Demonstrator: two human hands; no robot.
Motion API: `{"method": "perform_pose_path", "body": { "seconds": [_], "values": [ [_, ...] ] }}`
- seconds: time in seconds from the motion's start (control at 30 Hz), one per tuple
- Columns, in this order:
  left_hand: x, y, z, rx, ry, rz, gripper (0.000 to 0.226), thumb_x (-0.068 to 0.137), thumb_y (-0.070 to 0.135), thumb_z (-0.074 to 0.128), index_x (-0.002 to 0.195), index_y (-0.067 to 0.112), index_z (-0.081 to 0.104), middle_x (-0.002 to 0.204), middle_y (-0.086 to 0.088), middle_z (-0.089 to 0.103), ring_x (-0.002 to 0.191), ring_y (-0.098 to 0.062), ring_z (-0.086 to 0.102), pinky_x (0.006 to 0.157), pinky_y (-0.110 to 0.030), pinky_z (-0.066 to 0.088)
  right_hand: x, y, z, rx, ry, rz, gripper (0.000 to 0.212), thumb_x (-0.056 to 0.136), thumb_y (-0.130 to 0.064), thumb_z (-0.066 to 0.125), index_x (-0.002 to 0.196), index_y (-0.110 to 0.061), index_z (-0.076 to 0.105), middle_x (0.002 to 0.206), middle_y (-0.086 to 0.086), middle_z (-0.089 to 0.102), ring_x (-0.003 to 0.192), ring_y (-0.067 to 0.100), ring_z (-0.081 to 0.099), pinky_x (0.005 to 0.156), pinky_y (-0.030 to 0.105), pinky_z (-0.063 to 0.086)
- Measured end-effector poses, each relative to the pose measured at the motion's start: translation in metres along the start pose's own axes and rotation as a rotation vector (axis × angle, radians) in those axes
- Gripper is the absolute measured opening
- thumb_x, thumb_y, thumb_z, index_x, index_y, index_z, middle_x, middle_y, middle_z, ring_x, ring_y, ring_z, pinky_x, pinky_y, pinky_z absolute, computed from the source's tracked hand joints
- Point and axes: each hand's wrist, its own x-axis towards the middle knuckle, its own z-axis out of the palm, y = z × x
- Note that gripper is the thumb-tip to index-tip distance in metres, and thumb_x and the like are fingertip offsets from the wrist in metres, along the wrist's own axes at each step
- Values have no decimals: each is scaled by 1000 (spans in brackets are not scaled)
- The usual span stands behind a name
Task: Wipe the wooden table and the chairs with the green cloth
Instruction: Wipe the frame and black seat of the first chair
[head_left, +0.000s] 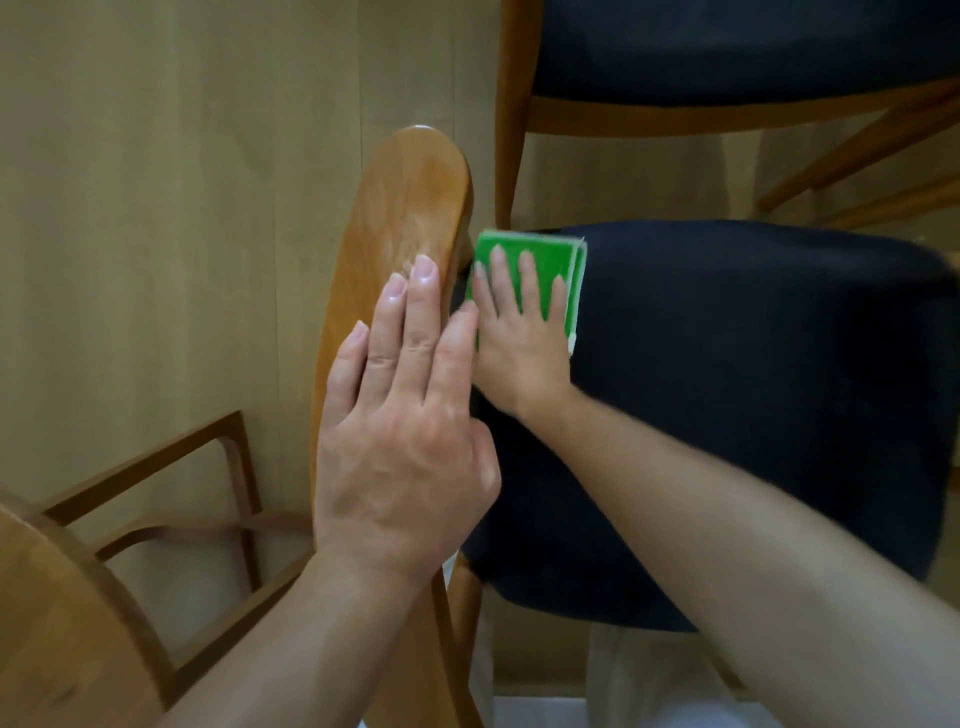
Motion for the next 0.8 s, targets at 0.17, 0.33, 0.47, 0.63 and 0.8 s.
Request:
{"method": "perform_pose_path", "body": {
  "seconds": [0.17, 0.33, 0.47, 0.63, 0.8],
  "values": [
    [0, -1, 1, 32, -11, 15, 55, 87, 21, 46, 141, 9, 41, 157, -16, 23, 146, -27, 18, 116, -44, 19, -113, 6, 58, -92, -54, -397, 71, 94, -52, 45, 154, -18, 26, 161, 5, 12, 149, 30, 9, 118, 57, 3],
    [0, 0, 0, 44, -37, 12, 58, 83, 23, 42, 139, 8, 45, 156, -18, 24, 145, -29, 20, 114, -44, 20, -134, 20, 64, -74, -56, -545, 64, 93, -50, 34, 149, -20, 32, 156, 0, 20, 146, 23, 21, 113, 52, 20],
    [1, -1, -1, 53, -37, 2, 59, 83, 23, 44, 140, 10, 43, 157, -16, 23, 146, -28, 19, 115, -43, 18, -58, 23, 30, -40, 33, -227, 70, 96, -57, 39, 155, -23, 22, 161, -1, 22, 148, 25, 20, 115, 52, 11],
    [1, -1, 0, 64, -38, 5, 63, 78, 19, 48, 141, 11, 43, 158, -15, 21, 146, -27, 19, 116, -41, 17, 41, 24, -19, 158, 24, 198, 71, 99, -54, 28, 156, -17, 10, 164, 6, 4, 150, 30, -1, 116, 57, -1],
    [1, -2, 0, 86, -44, 15, 61, 78, 21, 47, 139, 11, 46, 158, -16, 20, 146, -28, 19, 115, -43, 17, 0, 5, -6, 102, -28, 79, 72, 101, -53, 23, 156, -15, -4, 163, 9, -12, 149, 32, -14, 115, 57, -11]
  ]
}}
